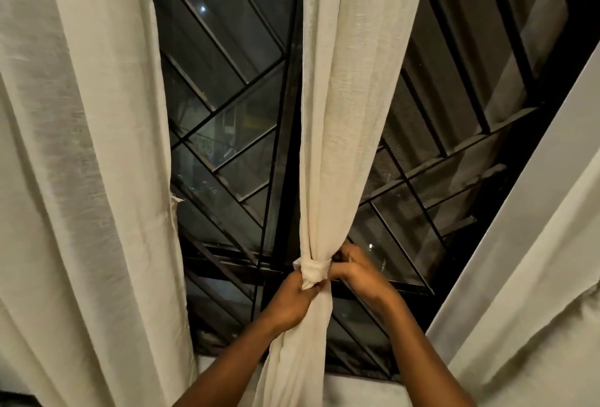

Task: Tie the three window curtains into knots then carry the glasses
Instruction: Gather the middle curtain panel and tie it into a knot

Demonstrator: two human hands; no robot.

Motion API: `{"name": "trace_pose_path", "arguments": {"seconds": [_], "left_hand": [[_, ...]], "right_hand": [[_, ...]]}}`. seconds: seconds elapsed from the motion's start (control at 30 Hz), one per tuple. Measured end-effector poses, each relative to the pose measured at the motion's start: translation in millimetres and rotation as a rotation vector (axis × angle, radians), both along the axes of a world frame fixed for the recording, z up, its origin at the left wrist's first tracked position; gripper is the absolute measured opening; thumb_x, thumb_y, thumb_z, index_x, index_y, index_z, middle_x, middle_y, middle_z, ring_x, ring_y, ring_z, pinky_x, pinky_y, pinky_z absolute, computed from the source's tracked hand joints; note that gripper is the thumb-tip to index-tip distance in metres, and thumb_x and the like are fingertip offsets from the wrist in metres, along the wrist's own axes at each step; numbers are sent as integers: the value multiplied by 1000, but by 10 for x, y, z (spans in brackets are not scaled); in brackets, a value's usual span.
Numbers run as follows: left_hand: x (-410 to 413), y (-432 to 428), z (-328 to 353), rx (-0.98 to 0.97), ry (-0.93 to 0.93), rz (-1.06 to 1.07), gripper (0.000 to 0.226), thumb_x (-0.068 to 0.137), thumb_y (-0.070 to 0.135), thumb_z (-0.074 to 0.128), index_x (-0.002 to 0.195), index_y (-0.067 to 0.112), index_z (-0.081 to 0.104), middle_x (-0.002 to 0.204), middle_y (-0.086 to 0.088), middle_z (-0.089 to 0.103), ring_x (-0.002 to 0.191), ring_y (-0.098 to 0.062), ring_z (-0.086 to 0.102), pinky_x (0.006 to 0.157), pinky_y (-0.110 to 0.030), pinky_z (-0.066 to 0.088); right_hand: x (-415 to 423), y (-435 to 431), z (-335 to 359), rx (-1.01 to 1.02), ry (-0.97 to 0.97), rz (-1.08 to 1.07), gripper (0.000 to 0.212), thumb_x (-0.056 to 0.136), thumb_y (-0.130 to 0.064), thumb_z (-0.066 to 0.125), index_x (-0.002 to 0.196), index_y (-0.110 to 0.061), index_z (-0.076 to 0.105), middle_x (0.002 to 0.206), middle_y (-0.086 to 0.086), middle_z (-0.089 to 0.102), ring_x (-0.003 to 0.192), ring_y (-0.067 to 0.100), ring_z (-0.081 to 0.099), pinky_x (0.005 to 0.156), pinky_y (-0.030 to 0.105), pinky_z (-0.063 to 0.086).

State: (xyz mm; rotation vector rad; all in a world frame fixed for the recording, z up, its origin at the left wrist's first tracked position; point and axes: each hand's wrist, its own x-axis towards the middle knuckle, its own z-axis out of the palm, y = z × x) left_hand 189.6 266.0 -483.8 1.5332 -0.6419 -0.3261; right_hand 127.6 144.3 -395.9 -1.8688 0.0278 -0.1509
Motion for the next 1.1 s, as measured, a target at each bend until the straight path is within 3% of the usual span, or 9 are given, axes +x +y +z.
{"name": "trace_pose_path", "arguments": {"seconds": [0.2,0.37,0.43,0.5,0.57,0.67,0.8,0.97,1.1], "left_hand": [[-102,-68,-28,-38,23,-39,50,89,11,64,130,30,42,127,12,54,110,7,53,87,-6,42],[-79,138,-123,-366,281,32,97,54,19,84,136,33,35,119,-2,66,109,-16,64,84,-28,53],[-89,239,-67,-438,303,85,81,61,21,82,133,27,45,116,-7,68,110,-22,63,90,-34,51],[-138,287,34,-391,293,219,39,78,19,76,114,20,61,104,-5,72,104,-21,65,88,-29,50],[-177,300,95,-326,157,381,12,85,21,68,97,23,67,92,3,73,94,-14,68,77,-17,50],[-230,296,166,-237,-165,434,8,86,22,68,92,24,71,87,11,73,86,-4,68,72,-13,51],[-244,309,133,-105,-566,522,11,88,21,65,97,22,70,95,13,68,86,2,64,76,-17,52],[-269,315,200,11,-898,512,17,85,26,61,98,19,69,95,7,69,84,-1,63,74,-15,51],[-311,224,330,72,-1016,452,22,88,24,58,101,14,72,98,4,71,88,-4,66,79,-15,52]], "right_hand": [[-27,73,-47,24,-65,-43,41,77,2,74,106,-26,62,105,-3,72,100,11,68,80,20,53],[-47,-5,-81,59,-46,-28,47,79,4,72,115,-20,56,108,-6,68,97,3,67,77,16,52],[-35,-40,-95,59,-43,-46,53,78,-1,75,124,-16,52,112,-7,66,98,0,66,77,14,50],[4,-56,-147,25,-65,-97,67,75,-13,81,132,-14,46,120,-5,63,105,0,63,80,12,49],[49,-18,-209,-34,-156,-220,74,71,-19,85,131,-23,40,122,-11,59,108,-4,59,81,9,47],[86,123,-318,-20,-316,-397,70,67,-15,88,112,-34,38,114,-14,58,100,-3,62,78,13,50],[62,280,-512,-48,-434,-572,60,68,-24,86,104,-39,39,106,-13,59,94,-2,62,76,18,52],[65,305,-668,-237,-566,-561,26,83,-27,69,105,-33,59,97,-17,66,88,2,64,75,30,55],[54,296,-762,-269,-611,-566,34,83,-11,74,109,-27,59,97,-8,68,89,4,66,77,26,56]]}}
